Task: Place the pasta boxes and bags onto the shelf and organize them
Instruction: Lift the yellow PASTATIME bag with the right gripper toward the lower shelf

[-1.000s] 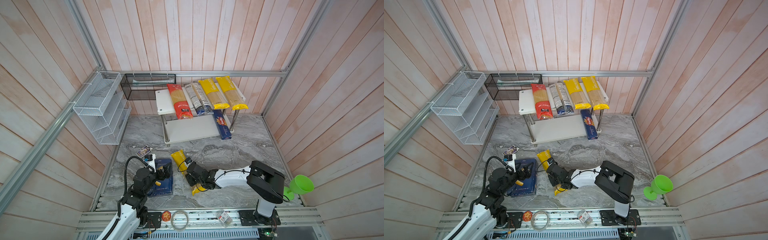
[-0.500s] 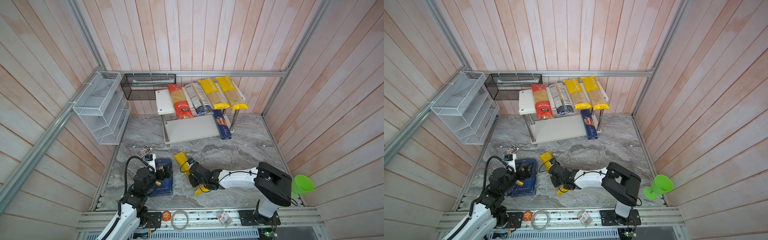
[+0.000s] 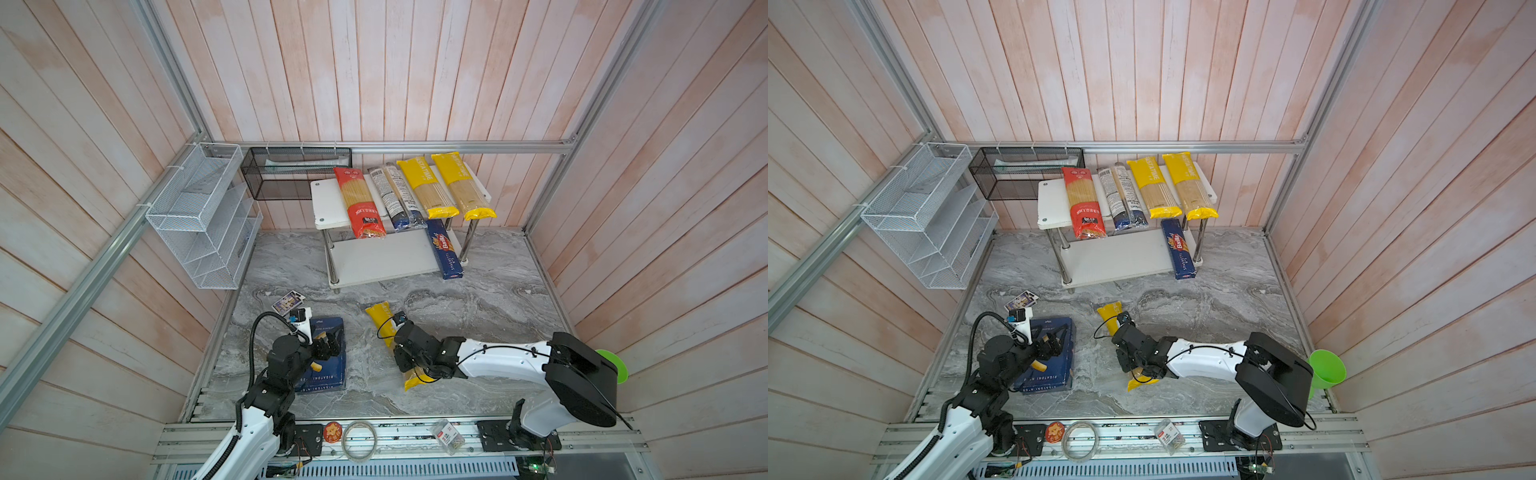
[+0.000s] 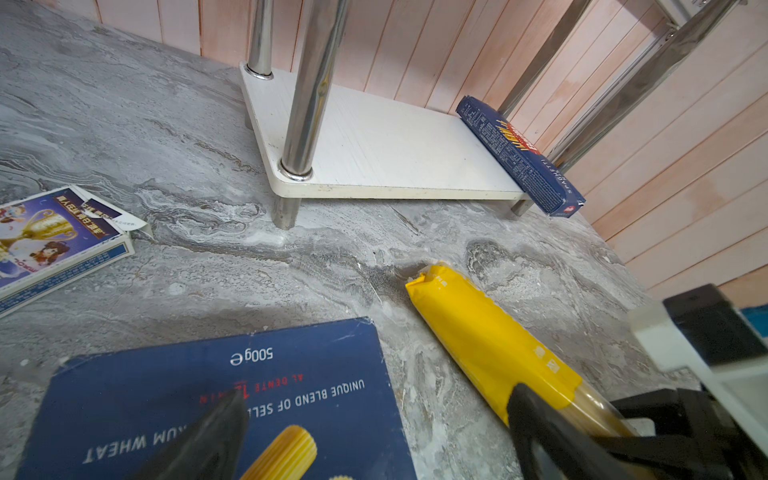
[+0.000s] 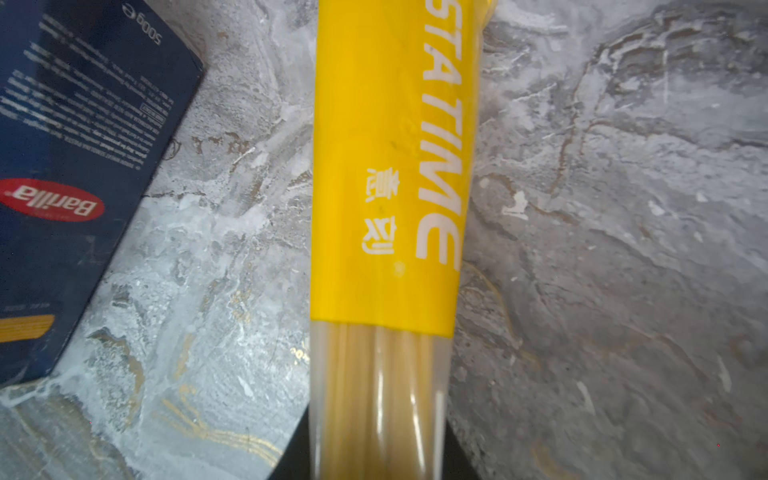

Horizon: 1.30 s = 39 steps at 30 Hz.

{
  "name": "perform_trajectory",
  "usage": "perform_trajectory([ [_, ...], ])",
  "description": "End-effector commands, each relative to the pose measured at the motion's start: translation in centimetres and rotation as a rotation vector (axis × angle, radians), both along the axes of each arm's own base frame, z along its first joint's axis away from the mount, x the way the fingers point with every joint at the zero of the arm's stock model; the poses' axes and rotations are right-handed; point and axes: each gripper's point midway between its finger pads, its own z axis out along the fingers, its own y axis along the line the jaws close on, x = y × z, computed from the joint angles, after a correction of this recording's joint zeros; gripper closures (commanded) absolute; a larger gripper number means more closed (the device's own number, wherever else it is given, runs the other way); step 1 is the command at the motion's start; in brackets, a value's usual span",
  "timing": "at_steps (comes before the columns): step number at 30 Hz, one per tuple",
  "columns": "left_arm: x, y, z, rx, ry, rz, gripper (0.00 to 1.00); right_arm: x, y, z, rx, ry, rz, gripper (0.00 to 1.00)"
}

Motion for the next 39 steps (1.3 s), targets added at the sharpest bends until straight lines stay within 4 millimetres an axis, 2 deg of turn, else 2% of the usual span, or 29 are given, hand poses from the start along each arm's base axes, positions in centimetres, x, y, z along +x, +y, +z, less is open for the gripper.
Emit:
perform_trajectory([
  [1,0.2,-0.3,1.1,-0.002,-0.037,-0.019,0.0,1.8,0.0,3.6,0.096,-0.09,-0.078,0.86],
  [22,0.1,-0.6,1.2,-0.005,-0.038,-0.038,0.0,5.5,-5.9,8.9,0.09,-0.225,-0.208,0.87],
  [33,0.1,-0.7,1.2,-0.004,-0.038,-0.043,0.0,9.4,-8.2,11.1,0.117,-0.279,-0.251,0.87],
  [39,0.1,-0.6,1.2,-0.003,-0.037,-0.036,0.0,11.7,-8.6,12.5,0.123,-0.314,-0.256,0.87],
])
